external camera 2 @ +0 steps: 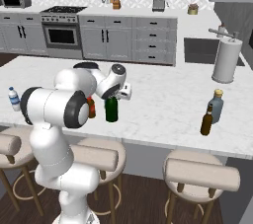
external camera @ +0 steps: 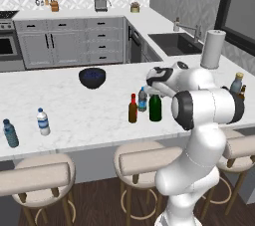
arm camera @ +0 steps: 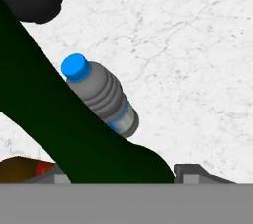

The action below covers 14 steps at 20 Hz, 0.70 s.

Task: Move the plastic bottles in the middle to the plastics group, and the glass bottles in the middle to the glass group.

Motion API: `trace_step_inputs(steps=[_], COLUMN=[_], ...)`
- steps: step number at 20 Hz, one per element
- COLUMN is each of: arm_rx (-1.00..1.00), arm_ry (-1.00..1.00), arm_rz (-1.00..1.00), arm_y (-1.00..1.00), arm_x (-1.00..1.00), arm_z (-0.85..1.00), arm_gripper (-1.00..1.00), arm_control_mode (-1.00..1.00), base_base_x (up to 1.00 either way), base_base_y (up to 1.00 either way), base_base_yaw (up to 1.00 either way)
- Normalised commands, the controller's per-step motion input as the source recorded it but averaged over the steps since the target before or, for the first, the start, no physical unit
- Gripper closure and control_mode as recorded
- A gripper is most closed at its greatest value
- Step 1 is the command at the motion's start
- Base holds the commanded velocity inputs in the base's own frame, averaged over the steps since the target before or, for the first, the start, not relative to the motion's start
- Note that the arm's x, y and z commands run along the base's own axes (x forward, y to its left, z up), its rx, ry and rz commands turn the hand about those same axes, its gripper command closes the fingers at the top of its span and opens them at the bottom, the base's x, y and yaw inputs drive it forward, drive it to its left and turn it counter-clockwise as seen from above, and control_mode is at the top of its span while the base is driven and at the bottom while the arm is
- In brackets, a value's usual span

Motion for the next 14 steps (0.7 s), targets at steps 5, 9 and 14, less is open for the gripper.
trace_step_inputs(steps=[5,9,14], arm_rx=[0.11,0.08,0.0], arm_ry=[-0.13,-0.07,0.02], arm_rz=[0.0,0.0,-0.02], arm_y=[-0.16,-0.14,-0.15], arm_x=[0.01,-0.01,-0.2], arm_z=[0.0,0.02,0.34], arm_gripper=[1.0,1.0,1.0], arm_control_mode=[-1.0,-1.0,-1.0], base_base_x=[0.0,0.0,0.0], base_base_y=[0.0,0.0,0.0], base_base_yaw=[0.0,0.0,0.0])
